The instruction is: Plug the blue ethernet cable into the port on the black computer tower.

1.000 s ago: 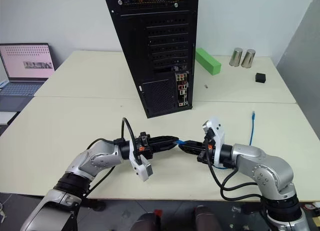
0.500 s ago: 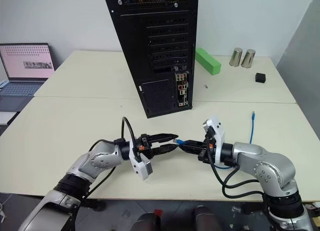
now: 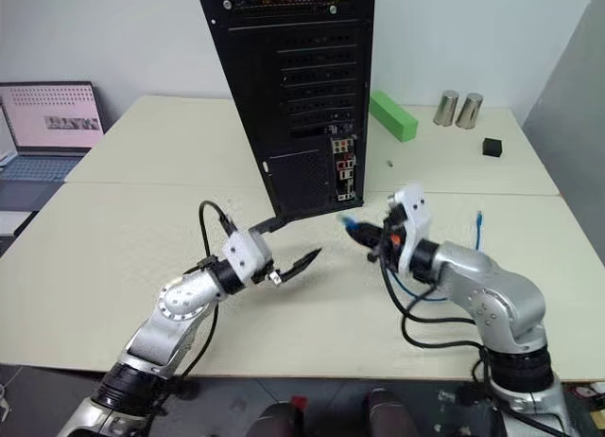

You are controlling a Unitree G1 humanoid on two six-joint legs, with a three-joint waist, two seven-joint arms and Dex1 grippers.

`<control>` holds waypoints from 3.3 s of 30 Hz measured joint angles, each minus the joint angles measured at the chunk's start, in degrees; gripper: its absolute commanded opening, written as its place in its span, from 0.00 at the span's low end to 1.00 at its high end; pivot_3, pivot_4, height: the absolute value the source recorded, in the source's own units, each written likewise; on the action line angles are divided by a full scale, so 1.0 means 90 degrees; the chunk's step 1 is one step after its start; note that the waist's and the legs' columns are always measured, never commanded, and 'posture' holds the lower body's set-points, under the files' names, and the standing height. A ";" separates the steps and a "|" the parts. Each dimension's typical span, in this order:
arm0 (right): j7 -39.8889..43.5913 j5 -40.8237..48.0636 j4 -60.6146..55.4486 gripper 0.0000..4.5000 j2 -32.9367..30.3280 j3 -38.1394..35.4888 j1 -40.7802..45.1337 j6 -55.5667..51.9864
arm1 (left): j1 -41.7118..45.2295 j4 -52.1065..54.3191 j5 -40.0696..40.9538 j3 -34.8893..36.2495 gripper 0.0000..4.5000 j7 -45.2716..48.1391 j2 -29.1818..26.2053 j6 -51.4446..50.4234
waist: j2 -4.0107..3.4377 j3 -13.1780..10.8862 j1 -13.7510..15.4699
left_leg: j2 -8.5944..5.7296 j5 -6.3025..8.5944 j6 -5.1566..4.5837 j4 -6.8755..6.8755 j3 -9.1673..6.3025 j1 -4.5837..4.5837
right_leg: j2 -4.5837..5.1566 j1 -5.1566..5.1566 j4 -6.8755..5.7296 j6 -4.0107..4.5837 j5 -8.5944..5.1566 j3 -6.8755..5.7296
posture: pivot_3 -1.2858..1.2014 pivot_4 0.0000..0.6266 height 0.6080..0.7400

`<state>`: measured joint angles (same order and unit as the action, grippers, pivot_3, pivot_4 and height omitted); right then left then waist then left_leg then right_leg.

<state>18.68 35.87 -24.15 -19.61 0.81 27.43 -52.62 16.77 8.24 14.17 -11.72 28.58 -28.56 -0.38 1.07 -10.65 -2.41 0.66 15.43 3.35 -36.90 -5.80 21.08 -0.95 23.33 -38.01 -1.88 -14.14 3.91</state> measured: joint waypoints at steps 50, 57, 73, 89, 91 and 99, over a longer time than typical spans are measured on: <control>-0.1737 -0.2853 0.3660 0.00 0.2270 0.0282 0.1630 0.2208 | 0.0134 0.0893 0.0232 0.0828 0.86 0.0033 0.0699 -0.2400 | -0.0002 -0.0001 -0.0060 | -0.0002 -0.0001 0.0002 0.0000 0.0005 0.0050 | 0.0004 0.0054 -0.0003 0.0005 0.0002 0.0006 | 0.52 0.24 1.00; -0.1670 -0.2863 0.3556 0.00 0.2276 0.0294 0.1641 0.2195 | 0.0135 0.0892 0.0145 0.0828 0.86 0.0039 0.0719 -0.2388 | -0.0002 -0.0001 -0.0075 | -0.0001 -0.0002 0.0003 -0.0003 0.0005 0.0081 | 0.0004 0.0088 -0.0012 0.0037 0.0022 0.0006 | 0.52 0.24 1.00; -0.1660 -0.2925 0.3409 0.00 0.2271 0.0295 0.1698 0.2182 | 0.0136 0.0892 0.0096 0.0827 0.86 0.0094 0.0774 -0.2382 | -0.0002 -0.0001 -0.0087 | -0.0002 -0.0002 0.0003 -0.0004 0.0006 0.0082 | 0.0004 0.0088 -0.0012 0.0037 0.0022 0.0006 | 0.52 0.24 1.00; -0.1498 -0.3122 0.3650 0.00 0.2244 0.0308 0.1805 0.2199 | 0.0142 0.0888 0.0074 0.0826 0.86 0.0097 0.0785 -0.2324 | -0.0002 -0.0001 -0.0090 | -0.0002 -0.0003 0.0004 -0.0005 0.0006 0.0080 | 0.0004 0.0087 -0.0013 0.0038 0.0024 0.0007 | 0.52 0.24 1.00; -0.1477 -0.3136 0.3673 0.00 0.2245 0.0310 0.1831 0.2205 | 0.0143 0.0888 0.0066 0.0826 0.86 0.0096 0.0793 -0.2295 | -0.0002 -0.0001 -0.0090 | -0.0002 -0.0003 0.0004 -0.0005 0.0005 0.0081 | 0.0004 0.0087 -0.0012 0.0038 0.0024 0.0006 | 0.52 0.24 1.00; -0.1435 -0.3206 0.3705 0.00 0.2279 0.0309 0.1833 0.2264 | 0.0143 0.0886 0.0046 0.0824 0.86 0.0095 0.0824 -0.2275 | -0.0002 -0.0001 -0.0090 | -0.0002 -0.0003 0.0004 -0.0004 0.0006 0.0082 | 0.0005 0.0087 -0.0011 0.0038 0.0024 0.0006 | 0.52 0.24 1.00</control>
<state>5.76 7.01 9.20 0.90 3.59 43.92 -32.25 18.05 16.21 14.58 -4.31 29.44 -21.14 -20.86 1.05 -10.66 -3.22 0.65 15.41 3.38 -36.94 -5.75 21.82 -0.91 24.12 -38.11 -1.54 -13.92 3.96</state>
